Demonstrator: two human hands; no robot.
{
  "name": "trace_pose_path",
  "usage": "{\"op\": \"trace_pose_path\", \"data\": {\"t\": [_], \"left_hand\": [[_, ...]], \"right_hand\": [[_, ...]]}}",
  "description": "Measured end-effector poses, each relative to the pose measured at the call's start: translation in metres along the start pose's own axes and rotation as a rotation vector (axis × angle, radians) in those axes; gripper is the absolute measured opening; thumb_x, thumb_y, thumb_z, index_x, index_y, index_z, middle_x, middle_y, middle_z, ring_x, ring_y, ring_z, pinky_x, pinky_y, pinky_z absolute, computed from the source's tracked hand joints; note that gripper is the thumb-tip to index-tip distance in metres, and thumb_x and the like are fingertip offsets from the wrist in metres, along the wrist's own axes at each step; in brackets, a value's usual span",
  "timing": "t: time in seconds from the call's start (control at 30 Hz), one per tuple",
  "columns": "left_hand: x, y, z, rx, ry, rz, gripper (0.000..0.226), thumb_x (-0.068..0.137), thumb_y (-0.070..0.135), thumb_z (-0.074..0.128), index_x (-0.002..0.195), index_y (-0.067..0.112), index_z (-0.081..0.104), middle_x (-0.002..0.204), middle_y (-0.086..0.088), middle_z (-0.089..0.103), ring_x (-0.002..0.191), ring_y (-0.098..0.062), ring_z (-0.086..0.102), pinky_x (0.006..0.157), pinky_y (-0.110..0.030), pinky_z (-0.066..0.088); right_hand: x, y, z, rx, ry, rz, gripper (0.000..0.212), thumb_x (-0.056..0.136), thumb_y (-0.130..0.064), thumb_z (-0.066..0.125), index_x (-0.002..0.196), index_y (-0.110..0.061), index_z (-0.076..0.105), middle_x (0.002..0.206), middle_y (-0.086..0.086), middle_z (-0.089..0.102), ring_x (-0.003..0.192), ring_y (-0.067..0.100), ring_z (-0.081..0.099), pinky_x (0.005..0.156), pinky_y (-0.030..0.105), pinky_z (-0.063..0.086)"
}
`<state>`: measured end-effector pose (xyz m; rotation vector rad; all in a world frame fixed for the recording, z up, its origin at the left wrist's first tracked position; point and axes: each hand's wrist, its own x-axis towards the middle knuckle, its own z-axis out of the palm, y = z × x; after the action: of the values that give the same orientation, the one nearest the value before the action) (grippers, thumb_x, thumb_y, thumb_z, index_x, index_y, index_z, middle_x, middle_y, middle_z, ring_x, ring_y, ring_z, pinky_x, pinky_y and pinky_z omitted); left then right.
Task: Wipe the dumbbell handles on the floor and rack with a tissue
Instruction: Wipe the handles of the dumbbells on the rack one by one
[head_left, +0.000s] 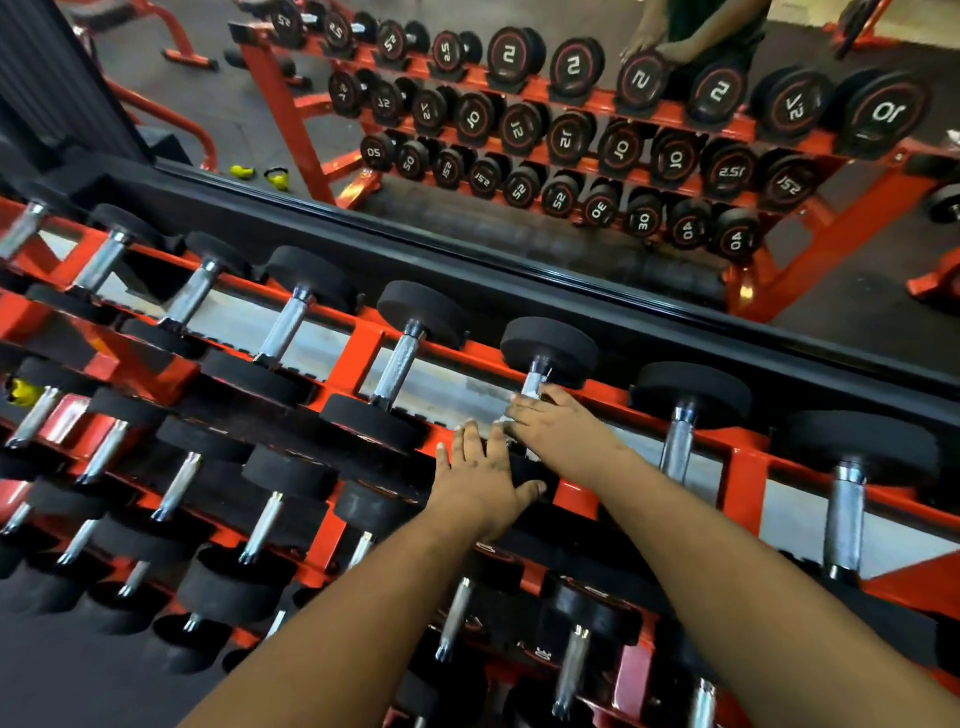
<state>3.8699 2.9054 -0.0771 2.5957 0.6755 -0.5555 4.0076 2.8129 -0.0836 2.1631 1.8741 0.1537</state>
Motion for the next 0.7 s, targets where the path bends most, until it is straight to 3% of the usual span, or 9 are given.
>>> {"op": "trace_pose_path", "data": {"t": [0.1, 0.23, 0.4, 0.5, 0.6, 0.63, 0.7], "left_hand": [[-0.001, 0.001, 0.0, -0.004, 0.016, -0.009, 0.101, 0.094, 0.074, 0.037, 0.16, 0.016, -0.011, 0.167, -0.021, -0.012, 0.155, -0.033, -0.013, 0.124, -0.053, -0.004], [-0.006, 0.005, -0.002, -0.011, 0.02, -0.023, 0.1, 0.094, 0.074, 0.037, 0.16, 0.017, -0.012, 0.166, -0.019, -0.017, 0.155, -0.032, -0.014, 0.123, -0.056, -0.005], [-0.026, 0.022, 0.009, -0.088, 0.173, -0.005, 0.101, 0.096, 0.065, 0.047, 0.16, 0.014, -0.013, 0.165, -0.019, -0.023, 0.154, -0.033, -0.016, 0.125, -0.053, -0.002], [-0.047, 0.053, 0.028, -0.083, 0.263, 0.083, 0.101, 0.096, 0.067, 0.044, 0.16, 0.014, -0.012, 0.164, -0.021, -0.024, 0.152, -0.033, -0.022, 0.125, -0.048, -0.007], [-0.061, 0.094, 0.047, -0.104, 0.225, 0.115, 0.101, 0.095, 0.07, 0.041, 0.16, 0.015, -0.012, 0.164, -0.019, -0.024, 0.152, -0.031, -0.024, 0.123, -0.045, -0.01], [-0.062, 0.105, 0.052, -0.114, 0.194, 0.117, 0.101, 0.095, 0.071, 0.04, 0.16, 0.015, -0.011, 0.165, -0.018, -0.023, 0.153, -0.03, -0.023, 0.123, -0.045, -0.01], [-0.063, 0.13, 0.062, -0.133, 0.14, 0.119, 0.102, 0.094, 0.073, 0.04, 0.161, 0.016, -0.011, 0.166, -0.017, -0.021, 0.153, -0.029, -0.02, 0.123, -0.045, -0.008]], "right_hand": [[-0.017, 0.001, -0.006, 0.136, 0.086, -0.048, 0.039, 0.089, -0.024, 0.046, 0.117, -0.024, 0.074, 0.122, -0.004, 0.072, 0.119, 0.015, 0.065, 0.104, 0.038, 0.049], [-0.047, -0.002, -0.01, 0.439, 0.016, 0.191, 0.044, 0.101, -0.018, 0.048, 0.144, -0.025, 0.054, 0.153, -0.003, 0.048, 0.14, 0.017, 0.046, 0.114, 0.033, 0.036], [-0.11, 0.012, -0.005, 0.806, 0.365, 0.494, 0.046, 0.093, 0.003, 0.054, 0.131, -0.02, 0.067, 0.139, -0.001, 0.061, 0.13, 0.015, 0.057, 0.111, 0.032, 0.044], [-0.154, 0.029, -0.007, 0.862, 0.424, 0.614, 0.048, 0.088, 0.01, 0.055, 0.125, -0.016, 0.071, 0.133, 0.0, 0.065, 0.125, 0.013, 0.06, 0.107, 0.018, 0.039], [-0.191, 0.04, -0.002, 0.842, 0.469, 0.678, 0.05, 0.083, 0.015, 0.056, 0.12, -0.013, 0.074, 0.125, 0.005, 0.069, 0.114, 0.015, 0.064, 0.095, -0.003, 0.029], [-0.198, 0.042, 0.001, 0.843, 0.463, 0.677, 0.049, 0.082, 0.015, 0.057, 0.119, -0.012, 0.074, 0.124, 0.007, 0.07, 0.113, 0.018, 0.065, 0.095, -0.003, 0.029], [-0.212, 0.042, 0.006, 0.849, 0.424, 0.65, 0.048, 0.085, 0.013, 0.056, 0.121, -0.012, 0.073, 0.126, 0.007, 0.069, 0.117, 0.022, 0.066, 0.1, 0.01, 0.038]]}}
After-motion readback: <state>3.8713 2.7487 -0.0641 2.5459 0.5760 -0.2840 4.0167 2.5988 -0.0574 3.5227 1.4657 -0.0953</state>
